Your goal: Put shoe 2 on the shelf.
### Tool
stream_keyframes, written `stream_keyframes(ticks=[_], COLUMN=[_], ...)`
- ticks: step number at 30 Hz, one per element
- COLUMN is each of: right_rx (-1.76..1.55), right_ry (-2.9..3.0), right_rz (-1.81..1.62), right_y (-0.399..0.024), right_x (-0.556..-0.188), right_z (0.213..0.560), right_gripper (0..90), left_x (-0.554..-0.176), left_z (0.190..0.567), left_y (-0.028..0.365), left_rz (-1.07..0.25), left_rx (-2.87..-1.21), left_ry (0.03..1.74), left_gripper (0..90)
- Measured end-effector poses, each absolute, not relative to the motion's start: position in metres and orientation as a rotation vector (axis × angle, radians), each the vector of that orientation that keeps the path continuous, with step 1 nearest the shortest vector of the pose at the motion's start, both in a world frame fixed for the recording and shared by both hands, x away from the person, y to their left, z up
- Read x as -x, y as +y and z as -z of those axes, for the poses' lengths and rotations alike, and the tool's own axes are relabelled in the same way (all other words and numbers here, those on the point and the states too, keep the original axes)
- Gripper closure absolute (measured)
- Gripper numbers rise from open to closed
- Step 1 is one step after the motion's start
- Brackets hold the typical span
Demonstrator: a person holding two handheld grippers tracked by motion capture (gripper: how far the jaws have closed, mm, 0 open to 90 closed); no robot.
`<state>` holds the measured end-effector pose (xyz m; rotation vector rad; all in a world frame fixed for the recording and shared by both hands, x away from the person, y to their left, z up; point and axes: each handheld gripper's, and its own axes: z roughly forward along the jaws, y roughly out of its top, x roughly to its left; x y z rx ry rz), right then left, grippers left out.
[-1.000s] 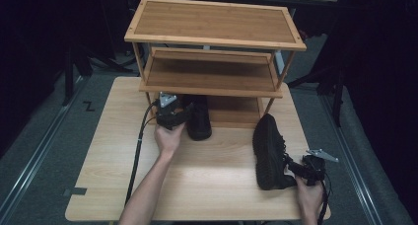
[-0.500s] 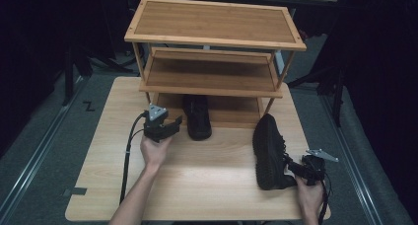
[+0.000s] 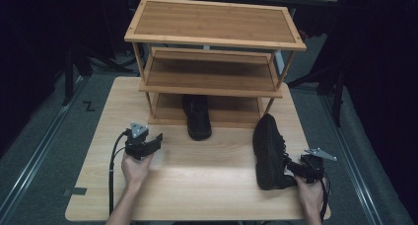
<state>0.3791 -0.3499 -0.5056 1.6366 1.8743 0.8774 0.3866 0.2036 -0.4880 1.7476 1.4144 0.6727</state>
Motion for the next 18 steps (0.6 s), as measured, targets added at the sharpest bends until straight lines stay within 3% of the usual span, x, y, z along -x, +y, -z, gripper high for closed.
stream_keyframes(ticks=[5, 18], right_rx=[-1.64, -1.621], right_ry=[1.879, 1.858], right_rz=[-0.88, -0.915], right_y=[-0.348, -0.353], right_x=[-0.379, -0.373], right_z=[0.504, 0.497], right_gripper=[39.3, 34.9], left_x=[-0.377, -0.376], left_z=[0.502, 0.513], left_y=[0.215, 0.225], left_rz=[-0.691, -0.663], left_rx=[-1.773, -1.868], left_ry=[1.463, 1.49], left_gripper=[40.3, 31.4])
